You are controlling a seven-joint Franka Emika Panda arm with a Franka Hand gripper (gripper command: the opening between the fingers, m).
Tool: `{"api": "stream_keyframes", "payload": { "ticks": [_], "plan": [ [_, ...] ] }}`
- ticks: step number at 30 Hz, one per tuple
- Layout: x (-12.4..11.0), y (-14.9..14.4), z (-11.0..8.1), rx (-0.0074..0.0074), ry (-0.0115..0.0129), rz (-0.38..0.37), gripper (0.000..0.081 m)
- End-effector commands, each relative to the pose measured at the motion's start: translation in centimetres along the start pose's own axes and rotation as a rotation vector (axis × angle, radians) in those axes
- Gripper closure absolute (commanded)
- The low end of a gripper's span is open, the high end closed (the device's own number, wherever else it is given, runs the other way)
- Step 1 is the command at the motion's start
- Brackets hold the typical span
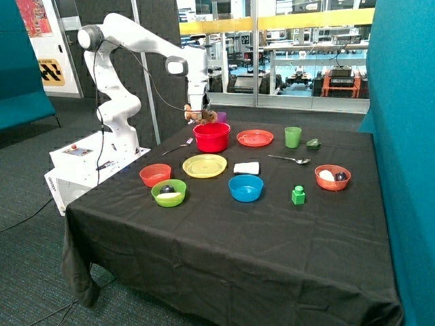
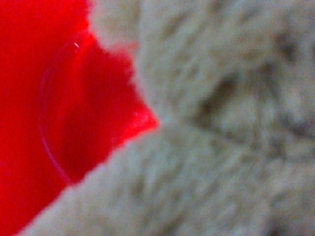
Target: Hide the teddy bear in the red bowl
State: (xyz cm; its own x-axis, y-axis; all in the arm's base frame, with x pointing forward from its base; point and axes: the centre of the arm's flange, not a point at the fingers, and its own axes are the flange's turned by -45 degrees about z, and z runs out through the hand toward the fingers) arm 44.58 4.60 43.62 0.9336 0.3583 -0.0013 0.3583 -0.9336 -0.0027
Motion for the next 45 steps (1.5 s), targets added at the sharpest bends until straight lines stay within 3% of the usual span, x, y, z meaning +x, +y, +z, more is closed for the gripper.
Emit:
{"api": "stream_keyframes", "payload": {
  "ticks": [1, 7, 17, 45],
  "plan": [
    [1.1, -2.1, 0.6, -0.0026, 0.0014, 0.138, 0.0808],
    [1.3, -2.7, 2.2, -0.0026, 0.0015, 0.189, 0.0808],
    [3.0, -6.0, 3.0, -0.0026, 0.0014, 0.116, 0.0808],
    [3.8, -4.3, 9.0, -0.0026, 0.0014, 0.137, 0.0808]
  ]
}}
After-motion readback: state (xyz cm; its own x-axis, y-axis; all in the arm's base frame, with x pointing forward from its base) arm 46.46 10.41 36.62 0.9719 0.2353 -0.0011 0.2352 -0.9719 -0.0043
